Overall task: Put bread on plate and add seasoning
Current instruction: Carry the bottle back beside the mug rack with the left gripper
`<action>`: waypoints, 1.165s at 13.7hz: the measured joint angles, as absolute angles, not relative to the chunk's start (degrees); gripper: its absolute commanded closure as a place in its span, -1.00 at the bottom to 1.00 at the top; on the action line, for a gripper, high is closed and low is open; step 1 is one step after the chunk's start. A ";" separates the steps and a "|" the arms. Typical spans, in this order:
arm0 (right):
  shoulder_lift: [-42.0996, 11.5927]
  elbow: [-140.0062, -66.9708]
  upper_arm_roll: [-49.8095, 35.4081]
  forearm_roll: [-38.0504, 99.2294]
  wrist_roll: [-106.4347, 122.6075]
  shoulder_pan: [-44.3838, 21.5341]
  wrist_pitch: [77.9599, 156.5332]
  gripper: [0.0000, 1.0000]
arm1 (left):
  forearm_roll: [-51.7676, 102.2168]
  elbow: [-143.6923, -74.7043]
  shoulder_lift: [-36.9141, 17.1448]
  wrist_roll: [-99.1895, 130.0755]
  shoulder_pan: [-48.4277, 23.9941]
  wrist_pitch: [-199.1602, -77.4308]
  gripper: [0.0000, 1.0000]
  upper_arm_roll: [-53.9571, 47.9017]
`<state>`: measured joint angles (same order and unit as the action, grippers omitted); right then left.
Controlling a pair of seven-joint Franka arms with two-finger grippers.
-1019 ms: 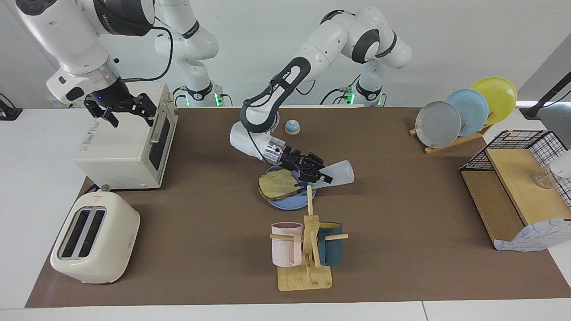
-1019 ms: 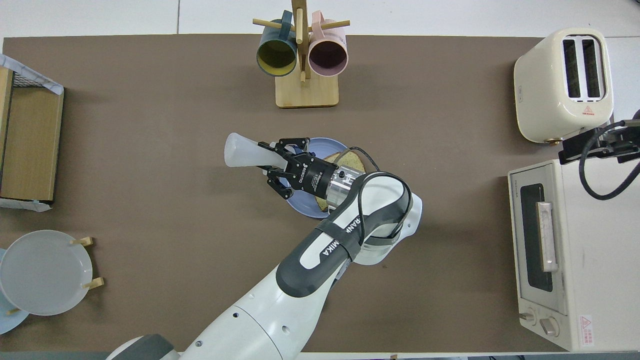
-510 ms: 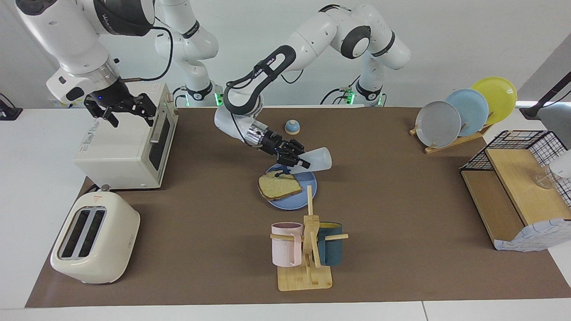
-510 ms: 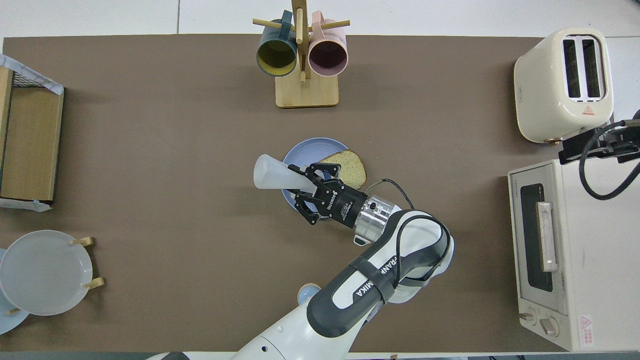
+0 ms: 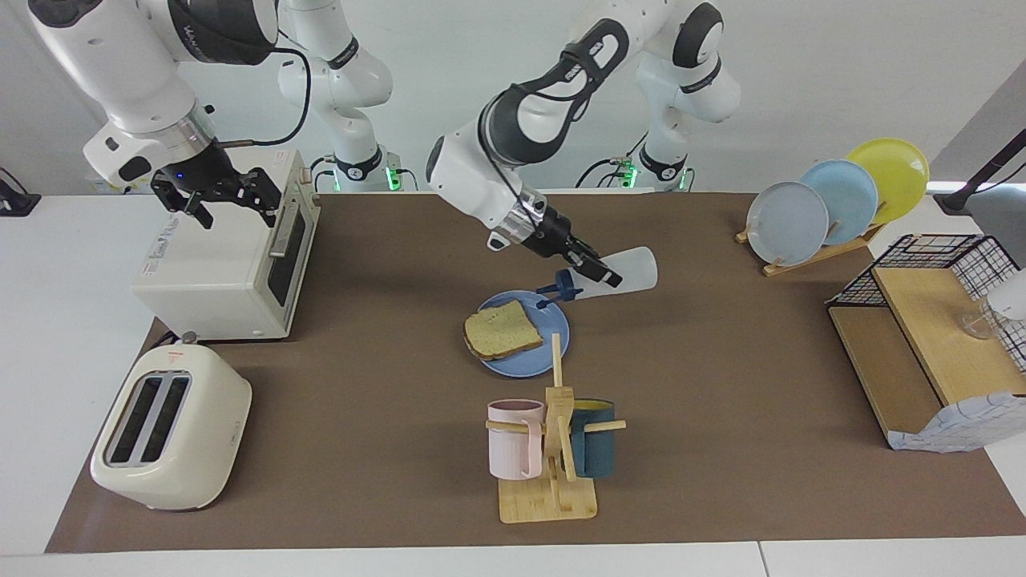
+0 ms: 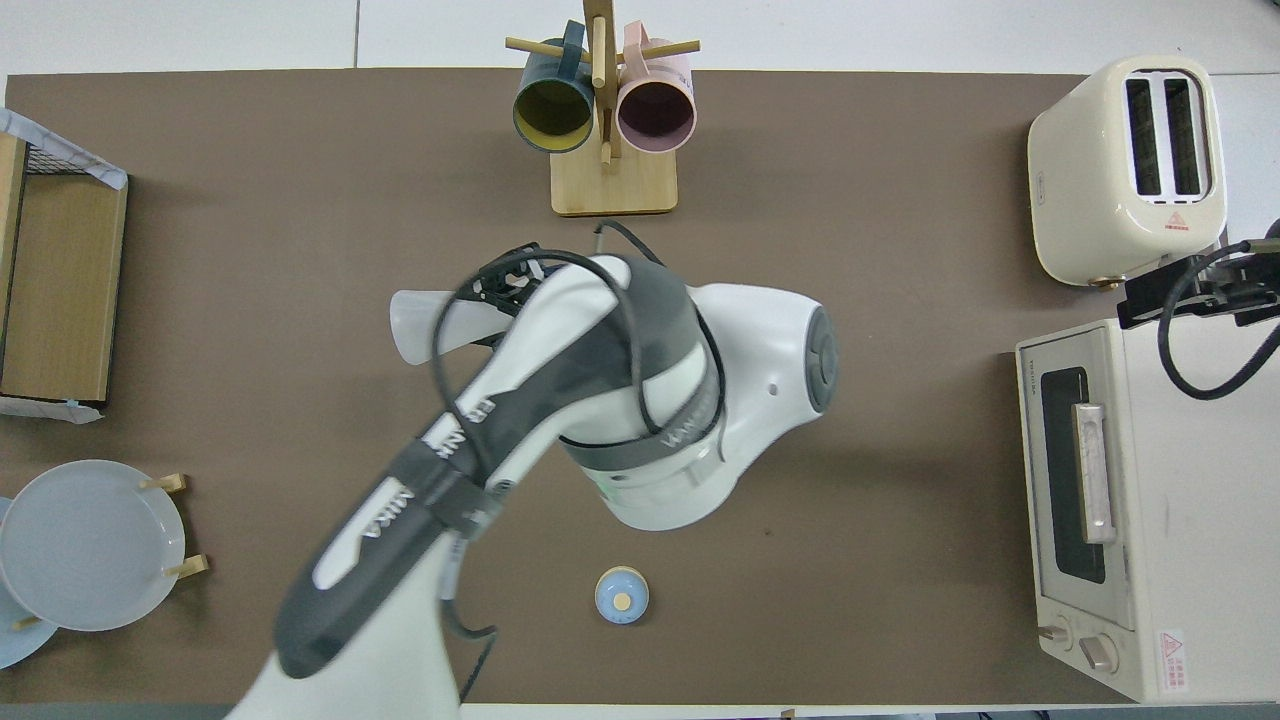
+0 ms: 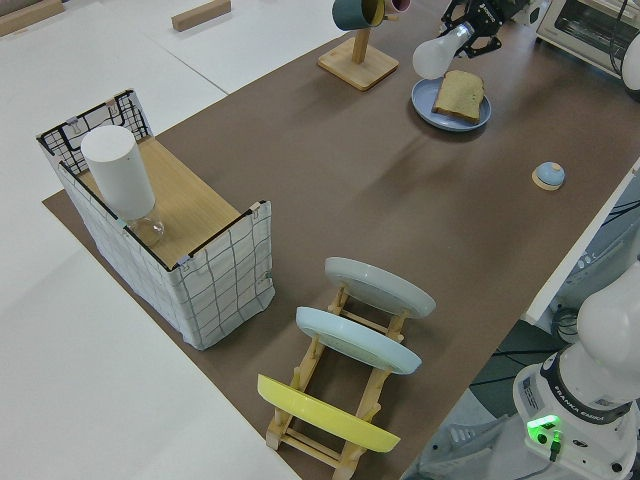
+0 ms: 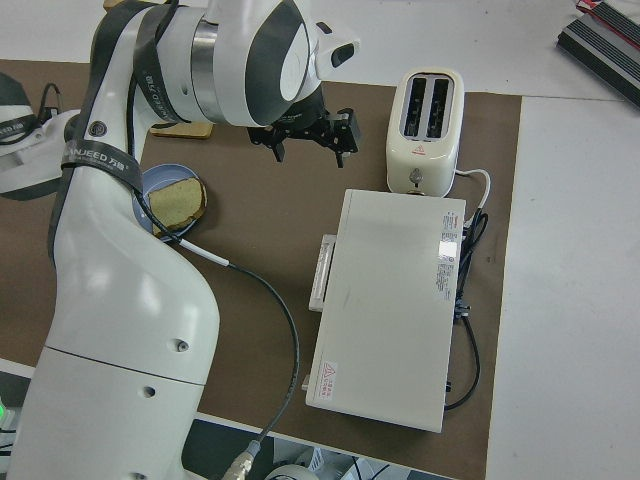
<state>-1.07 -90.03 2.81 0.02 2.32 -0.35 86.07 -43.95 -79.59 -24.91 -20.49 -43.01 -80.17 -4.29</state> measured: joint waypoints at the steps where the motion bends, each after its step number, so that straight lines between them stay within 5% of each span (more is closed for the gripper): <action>1: -1.07 -90.03 2.81 0.02 2.32 -0.35 86.07 -1.00 | -40.81 -81.24 -21.74 -20.16 -39.99 -83.52 1.00 -4.26; 6: -1.07 -90.03 2.81 0.02 2.32 -0.35 86.07 -1.00 | -27.83 -90.71 -10.04 -14.10 -27.04 -100.81 1.00 -4.21; 16: -1.07 -90.03 2.81 0.02 2.32 -0.35 86.07 -1.00 | -20.04 -108.12 -10.09 9.33 -12.49 -150.60 1.00 -4.25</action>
<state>-1.07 -90.03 2.81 0.02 2.32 -0.35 86.07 -20.04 -108.12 -10.09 9.33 -12.49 -150.60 -4.25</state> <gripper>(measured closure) 0.000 0.586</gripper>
